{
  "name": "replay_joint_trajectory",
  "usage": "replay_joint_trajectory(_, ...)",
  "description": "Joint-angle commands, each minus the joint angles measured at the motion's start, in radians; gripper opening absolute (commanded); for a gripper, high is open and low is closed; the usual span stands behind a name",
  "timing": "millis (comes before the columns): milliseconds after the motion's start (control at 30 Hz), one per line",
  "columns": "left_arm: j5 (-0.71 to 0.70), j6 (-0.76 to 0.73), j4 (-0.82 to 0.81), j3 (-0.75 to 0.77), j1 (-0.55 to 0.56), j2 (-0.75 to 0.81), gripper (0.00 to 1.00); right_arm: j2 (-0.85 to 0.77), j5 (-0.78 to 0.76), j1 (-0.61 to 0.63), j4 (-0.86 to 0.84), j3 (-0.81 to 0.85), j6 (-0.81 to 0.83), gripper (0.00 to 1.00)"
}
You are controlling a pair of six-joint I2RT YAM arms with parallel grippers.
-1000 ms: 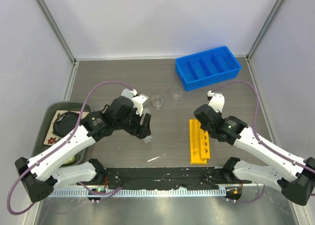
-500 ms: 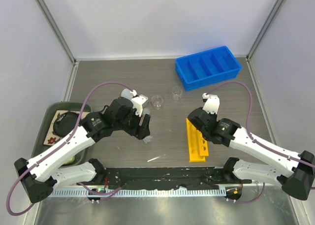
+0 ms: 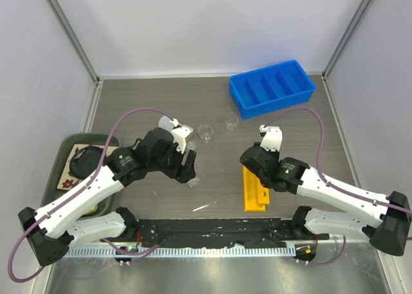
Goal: Organize the chemistry lab equipment
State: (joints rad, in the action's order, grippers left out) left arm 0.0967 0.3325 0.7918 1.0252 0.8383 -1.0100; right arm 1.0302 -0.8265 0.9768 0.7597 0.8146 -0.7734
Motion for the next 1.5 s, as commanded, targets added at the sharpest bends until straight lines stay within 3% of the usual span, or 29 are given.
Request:
replay_joint_trajectory(0,-0.015,-0.01,0.006,-0.002,-0.002,0.025,0.71,0.021,-0.054,0.011,-0.016,0.029,-0.033,0.47)
replay_joint_trajectory(233,-0.02,-0.007,0.017,0.01,-0.001,0.024,0.71,0.07,-0.082,0.017,0.078,0.139,-0.014,0.61)
replay_joint_trajectory(500,-0.003,-0.006,0.03,-0.004,-0.001,-0.024,0.72,0.174,-0.027,0.034,0.358,0.42,0.002,0.63)
replay_joint_trajectory(767,0.02,0.03,-0.091,-0.091,0.033,-0.114,0.62,0.174,0.17,0.037,0.527,0.636,0.1,0.63)
replay_joint_trajectory(867,-0.041,0.049,-0.068,-0.068,0.068,-0.179,0.56,0.154,0.208,0.037,0.555,0.652,0.109,0.64)
replay_joint_trajectory(1067,-0.164,0.134,-0.103,-0.056,0.258,-0.304,0.56,0.105,0.266,0.04,0.529,0.615,0.129,0.64)
replay_joint_trajectory(1267,-0.238,0.212,-0.222,-0.169,0.347,-0.343,0.55,0.045,0.316,0.04,0.489,0.542,0.132,0.64)
replay_joint_trajectory(1467,-0.287,0.247,-0.335,-0.26,0.36,-0.36,0.56,-0.001,0.339,0.04,0.471,0.495,0.137,0.64)
